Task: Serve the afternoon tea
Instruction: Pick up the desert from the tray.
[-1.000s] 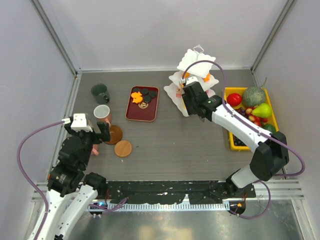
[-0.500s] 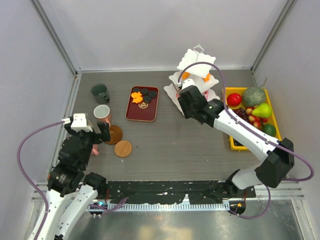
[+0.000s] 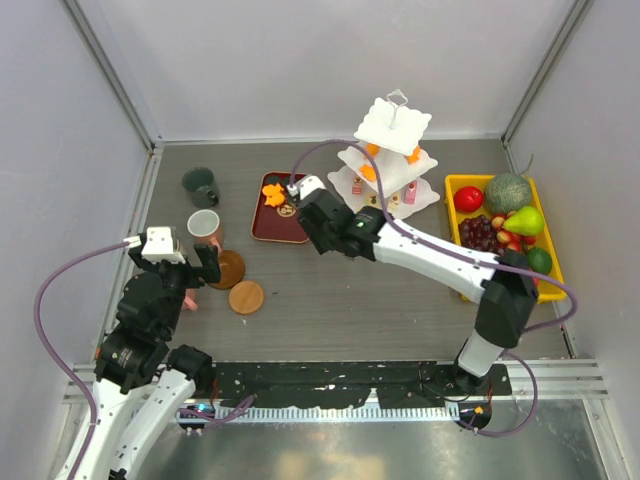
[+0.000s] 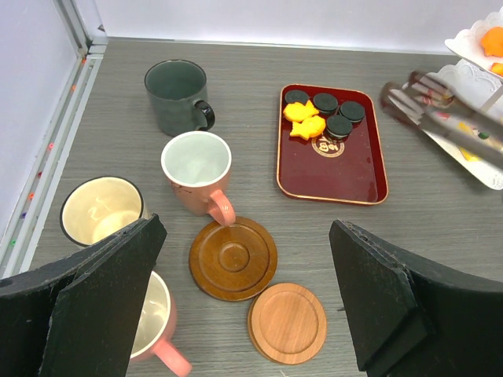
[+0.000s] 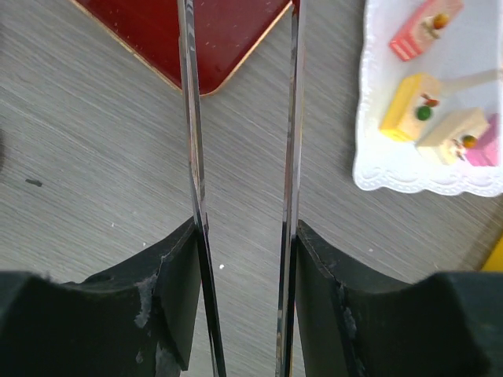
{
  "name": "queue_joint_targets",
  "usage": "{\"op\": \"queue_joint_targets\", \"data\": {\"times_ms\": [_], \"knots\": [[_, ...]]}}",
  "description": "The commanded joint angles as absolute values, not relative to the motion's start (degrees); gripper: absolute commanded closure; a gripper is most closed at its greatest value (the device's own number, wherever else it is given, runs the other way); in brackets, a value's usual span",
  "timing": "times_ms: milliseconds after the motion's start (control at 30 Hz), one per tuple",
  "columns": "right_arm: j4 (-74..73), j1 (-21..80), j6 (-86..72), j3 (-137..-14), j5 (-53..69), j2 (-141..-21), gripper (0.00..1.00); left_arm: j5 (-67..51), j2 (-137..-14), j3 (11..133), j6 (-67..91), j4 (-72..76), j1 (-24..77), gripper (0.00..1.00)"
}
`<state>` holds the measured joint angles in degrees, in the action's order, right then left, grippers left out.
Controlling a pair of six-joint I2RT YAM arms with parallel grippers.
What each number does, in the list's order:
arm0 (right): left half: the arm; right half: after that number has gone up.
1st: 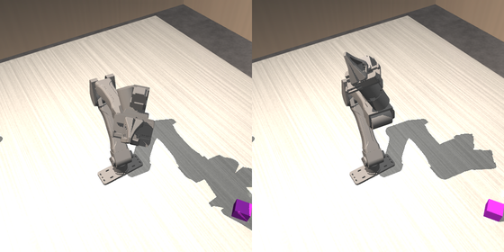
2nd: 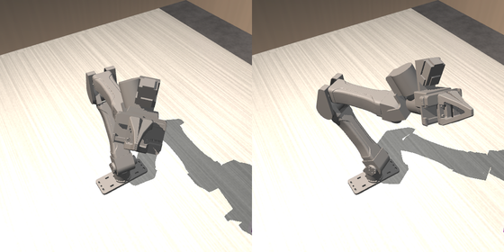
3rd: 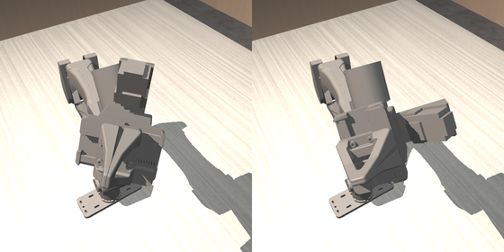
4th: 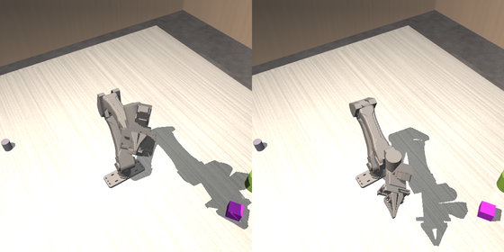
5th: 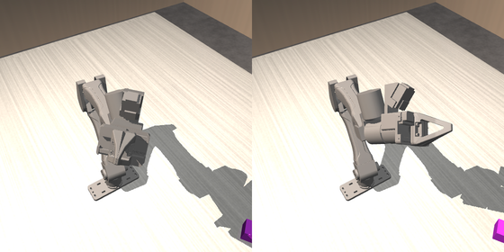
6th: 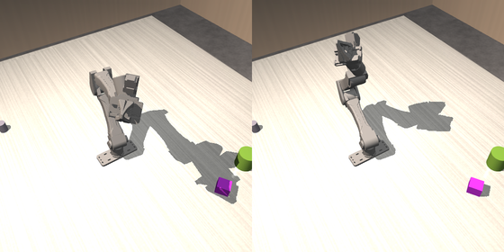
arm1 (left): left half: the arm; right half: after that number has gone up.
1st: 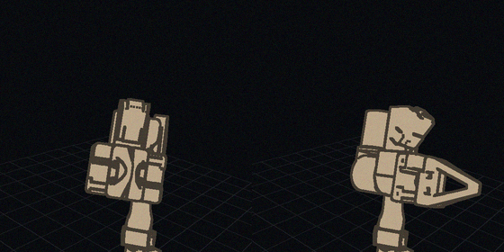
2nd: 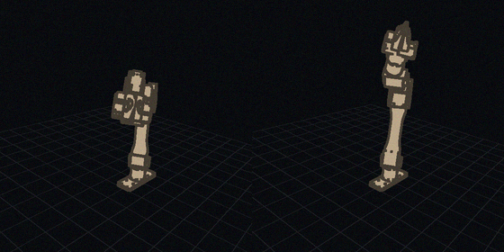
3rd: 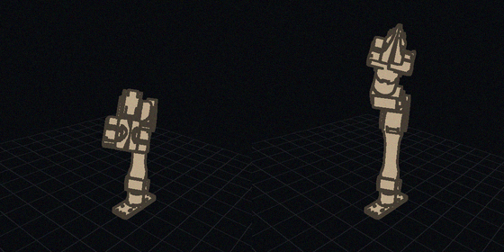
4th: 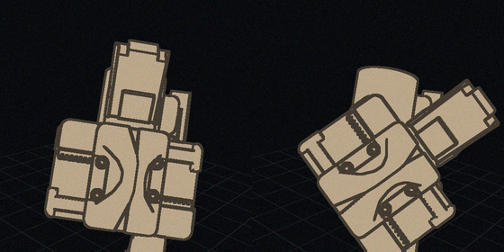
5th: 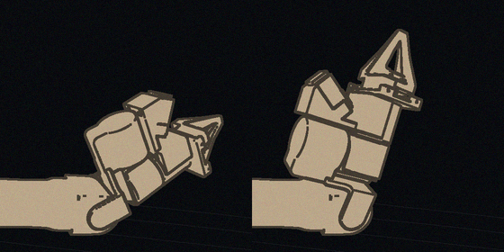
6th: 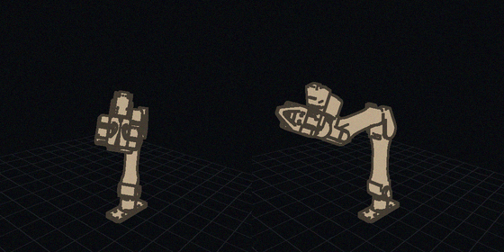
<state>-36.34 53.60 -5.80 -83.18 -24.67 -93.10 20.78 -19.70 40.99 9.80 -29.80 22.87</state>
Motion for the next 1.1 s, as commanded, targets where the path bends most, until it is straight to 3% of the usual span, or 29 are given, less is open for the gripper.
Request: {"op": "queue_joint_targets", "data": {"times_ms": [0, 633, 1067], "knots": [[-32.6, 54.2, -5.8, -88.8, -23.2, -99.4, 0.50, 20.2, -19.8, 41.0, 9.3, -26.9, 23.0, 0.01], [-24.3, 53.0, 2.0, -101.8, -27.2, -120.7, 0.48, 20.2, -19.8, 41.0, 9.3, -26.8, 23.0, 0.01], [-24.7, 51.9, 2.1, -103.7, -25.1, -125.4, 0.45, 20.1, -19.9, 41.0, 9.3, -26.9, 23.0, 0.01]]}}
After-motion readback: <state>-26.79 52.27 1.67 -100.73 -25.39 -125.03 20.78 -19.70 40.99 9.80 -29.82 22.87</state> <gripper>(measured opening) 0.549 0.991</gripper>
